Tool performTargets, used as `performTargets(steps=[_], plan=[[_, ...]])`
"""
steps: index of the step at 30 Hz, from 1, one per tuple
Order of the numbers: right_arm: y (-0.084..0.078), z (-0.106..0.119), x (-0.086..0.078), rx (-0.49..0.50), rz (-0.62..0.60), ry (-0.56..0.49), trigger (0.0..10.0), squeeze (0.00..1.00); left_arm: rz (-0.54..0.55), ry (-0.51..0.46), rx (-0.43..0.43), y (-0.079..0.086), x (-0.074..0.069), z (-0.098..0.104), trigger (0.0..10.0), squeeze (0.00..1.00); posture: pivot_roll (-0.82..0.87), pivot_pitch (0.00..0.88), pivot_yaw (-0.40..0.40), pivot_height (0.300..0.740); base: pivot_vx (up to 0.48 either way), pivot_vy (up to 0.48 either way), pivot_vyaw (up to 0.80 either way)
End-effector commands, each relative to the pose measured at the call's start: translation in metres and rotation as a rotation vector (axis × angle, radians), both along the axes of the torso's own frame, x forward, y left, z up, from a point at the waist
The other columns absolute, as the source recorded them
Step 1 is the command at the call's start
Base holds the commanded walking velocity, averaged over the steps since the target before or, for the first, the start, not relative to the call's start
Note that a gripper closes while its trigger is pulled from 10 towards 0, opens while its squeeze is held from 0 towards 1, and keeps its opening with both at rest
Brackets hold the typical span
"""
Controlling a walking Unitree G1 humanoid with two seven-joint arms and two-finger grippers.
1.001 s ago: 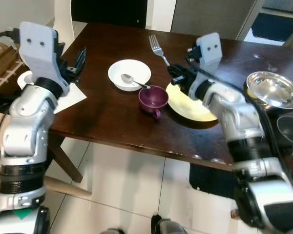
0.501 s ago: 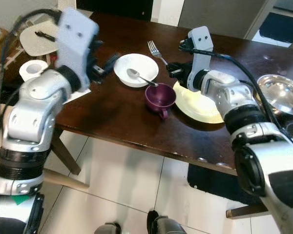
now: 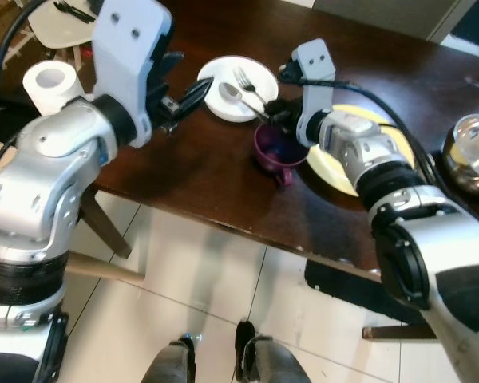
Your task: Setting the table
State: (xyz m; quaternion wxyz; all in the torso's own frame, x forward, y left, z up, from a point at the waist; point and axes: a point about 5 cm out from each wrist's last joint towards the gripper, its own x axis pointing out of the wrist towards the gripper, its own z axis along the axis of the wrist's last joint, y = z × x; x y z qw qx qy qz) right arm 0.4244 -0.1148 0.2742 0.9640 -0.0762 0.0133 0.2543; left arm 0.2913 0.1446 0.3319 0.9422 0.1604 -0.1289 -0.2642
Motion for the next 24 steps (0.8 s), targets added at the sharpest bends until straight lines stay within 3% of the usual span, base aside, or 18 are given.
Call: performTargets(steps=[1, 3, 4, 5, 6, 7, 12, 15, 16, 22, 24], plan=[[-0.007, 0.004, 0.001, 0.001, -0.026, -0.016, 10.0, 0.0, -0.018, -0.003, 0.007, -0.001, -0.007, 0.0, 10.0, 0.0, 0.24, 0.293, -0.04, 0.74, 0.0, 0.0, 0.0], [-0.009, 0.007, 0.001, -0.002, -0.028, -0.026, 10.0, 0.01, -0.005, 0.007, 0.002, 0.001, -0.007, -0.001, 10.0, 0.0, 0.25, 0.295, -0.04, 0.74, 0.0, 0.0, 0.0], [-0.01, 0.011, 0.001, -0.002, -0.034, -0.038, 10.0, 0.09, 0.003, 0.015, -0.002, 0.003, -0.007, -0.003, 10.0, 0.0, 0.24, 0.294, -0.041, 0.74, 0.0, 0.0, 0.0], [-0.011, 0.015, 0.002, -0.002, -0.035, -0.048, 10.0, 0.6, 0.01, 0.027, -0.004, 0.004, -0.008, -0.006, 10.0, 0.0, 0.23, 0.291, -0.044, 0.74, 0.0, 0.0, 0.0], [-0.011, 0.017, 0.002, -0.001, -0.035, -0.055, 10.0, 0.6, 0.014, 0.035, -0.005, 0.004, -0.008, -0.007, 10.0, 0.0, 0.23, 0.291, -0.044, 0.74, 0.0, 0.0, 0.0], [-0.011, 0.019, 0.002, -0.005, -0.039, -0.062, 10.0, 1.0, 0.015, 0.039, -0.006, 0.004, -0.008, -0.009, 10.0, 0.0, 0.23, 0.288, -0.043, 0.74, 0.0, 0.0, 0.0], [-0.013, 0.026, 0.002, -0.005, -0.053, -0.091, 10.0, 1.0, 0.015, 0.052, -0.021, 0.001, -0.009, -0.01, 10.0, 0.0, 0.22, 0.273, -0.045, 0.74, 0.0, 0.0, 0.0], [-0.015, 0.046, 0.001, 0.041, -0.06, -0.185, 10.0, 1.0, 0.01, 0.057, -0.028, -0.002, -0.008, -0.013, 10.0, 0.0, 0.2, 0.242, -0.045, 0.74, 0.0, 0.0, 0.0], [-0.018, 0.059, 0.0, 0.093, -0.05, -0.235, 10.0, 0.0, 0.006, 0.057, -0.031, -0.005, -0.006, -0.015, 10.0, 0.0, 0.19, 0.23, -0.048, 0.74, 0.0, 0.0, 0.0], [-0.031, 0.099, -0.008, 0.168, -0.048, -0.405, 10.0, 0.0, -0.02, 0.054, -0.066, -0.013, -0.004, -0.019, 10.0, 0.0, 0.14, 0.178, -0.051, 0.74, 0.0, 0.0, 0.0], [-0.031, 0.102, -0.01, 0.169, -0.038, -0.431, 10.0, 0.0, -0.018, 0.056, -0.073, -0.014, -0.002, -0.021, 10.0, 0.0, 0.12, 0.162, -0.043, 0.74, 0.0, 0.0, 0.0]])
